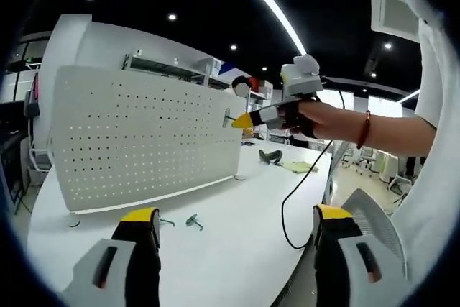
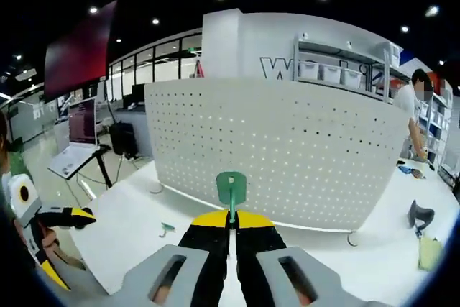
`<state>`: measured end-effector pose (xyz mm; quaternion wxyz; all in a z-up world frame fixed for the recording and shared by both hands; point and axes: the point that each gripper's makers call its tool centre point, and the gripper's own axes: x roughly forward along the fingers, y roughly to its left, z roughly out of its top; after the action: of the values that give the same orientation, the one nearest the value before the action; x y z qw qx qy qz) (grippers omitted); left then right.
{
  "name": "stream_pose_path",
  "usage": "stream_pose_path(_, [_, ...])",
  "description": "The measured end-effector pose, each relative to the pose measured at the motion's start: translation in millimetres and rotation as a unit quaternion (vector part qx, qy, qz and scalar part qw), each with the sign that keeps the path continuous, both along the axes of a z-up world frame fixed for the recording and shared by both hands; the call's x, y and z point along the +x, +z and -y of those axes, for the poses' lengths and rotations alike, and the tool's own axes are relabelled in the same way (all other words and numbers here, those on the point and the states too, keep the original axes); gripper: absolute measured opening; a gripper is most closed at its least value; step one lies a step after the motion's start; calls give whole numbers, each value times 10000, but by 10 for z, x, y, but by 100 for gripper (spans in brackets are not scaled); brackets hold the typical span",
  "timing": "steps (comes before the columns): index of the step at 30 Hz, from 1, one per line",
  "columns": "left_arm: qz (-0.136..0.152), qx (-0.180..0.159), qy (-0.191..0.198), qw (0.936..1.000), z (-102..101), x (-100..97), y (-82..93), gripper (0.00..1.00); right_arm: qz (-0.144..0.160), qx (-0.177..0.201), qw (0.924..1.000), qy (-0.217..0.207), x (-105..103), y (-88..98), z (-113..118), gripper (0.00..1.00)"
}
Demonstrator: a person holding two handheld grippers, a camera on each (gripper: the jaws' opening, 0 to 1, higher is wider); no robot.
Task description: Insert the hook assembly into the mounting plate slot until the hook locks in place.
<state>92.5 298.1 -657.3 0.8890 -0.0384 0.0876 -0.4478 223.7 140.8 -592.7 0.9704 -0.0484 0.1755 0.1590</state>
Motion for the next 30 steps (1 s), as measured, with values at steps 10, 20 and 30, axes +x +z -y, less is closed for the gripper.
stream_pose_path(10, [-99, -9, -115, 9999, 41, -21, -75, 91, -58, 204, 9992, -336, 199, 88, 89, 0])
stream_pose_path(20, [-103, -36, -180, 9998, 105, -17, -71, 91, -137, 358, 9974, -604, 424, 185, 173, 0])
stream_pose_path(30, [-118, -72, -150, 9998, 67, 16, -49, 91, -54, 431, 9964, -722, 630, 348, 282, 0])
